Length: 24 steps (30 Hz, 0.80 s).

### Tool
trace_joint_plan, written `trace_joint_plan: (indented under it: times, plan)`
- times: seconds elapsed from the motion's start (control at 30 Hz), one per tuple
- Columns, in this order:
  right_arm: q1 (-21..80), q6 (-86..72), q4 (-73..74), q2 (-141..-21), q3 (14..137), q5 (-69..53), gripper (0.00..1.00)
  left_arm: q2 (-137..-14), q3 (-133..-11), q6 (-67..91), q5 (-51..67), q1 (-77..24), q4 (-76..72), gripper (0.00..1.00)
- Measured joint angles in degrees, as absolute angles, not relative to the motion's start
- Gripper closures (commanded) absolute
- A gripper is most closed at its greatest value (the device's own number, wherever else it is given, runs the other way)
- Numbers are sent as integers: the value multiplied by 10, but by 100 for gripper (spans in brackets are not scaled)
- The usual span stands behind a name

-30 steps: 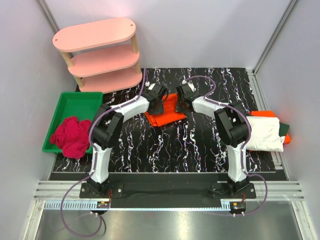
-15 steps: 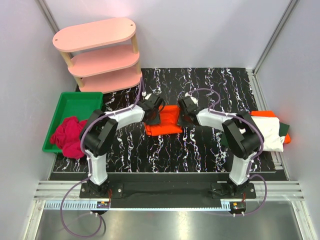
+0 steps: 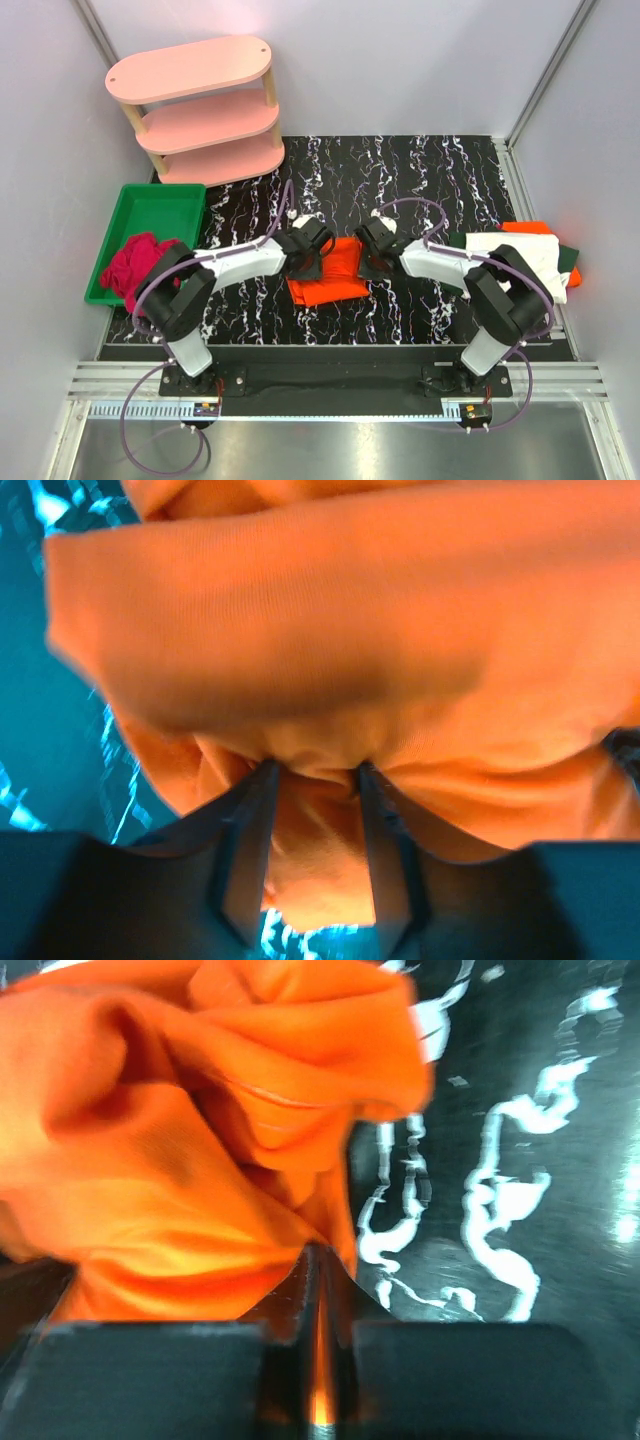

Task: Fold and stack the t-shirts
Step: Smooth out wrinkles on the folded tshirt

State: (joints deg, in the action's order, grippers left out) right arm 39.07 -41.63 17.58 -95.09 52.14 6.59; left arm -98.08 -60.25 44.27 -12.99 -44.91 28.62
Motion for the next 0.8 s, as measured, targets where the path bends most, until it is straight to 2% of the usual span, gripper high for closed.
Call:
trace_joint_plan:
  times: [0.07,0.1,0.13,0.17,0.27,0.3,0.33,0.43,0.8]
  plan:
    - [390,-410,196,-946,535,83,43,-961,-602,442,-143,-453,297,40]
    - [390,-398,208,-943,550,95,41,-945,-604,442,-154,-453,305,34]
    - [390,-391,216,-939,565,103,41,-934,-607,439,-160,-453,308,34]
    - [390,-385,222,-935,579,108,43,-924,-612,436,-166,-453,312,34]
    - [390,-361,226,-924,638,115,68,-901,-651,430,-185,-452,319,40]
    - [390,-354,223,-923,656,115,83,-898,-666,428,-189,-452,318,41]
    - [390,-350,221,-923,668,115,88,-898,-679,425,-191,-452,315,42]
    - [390,-338,219,-927,696,114,94,-897,-691,424,-194,-452,308,44]
    - [389,-316,224,-1092,776,114,94,-889,-639,436,-201,-452,323,44]
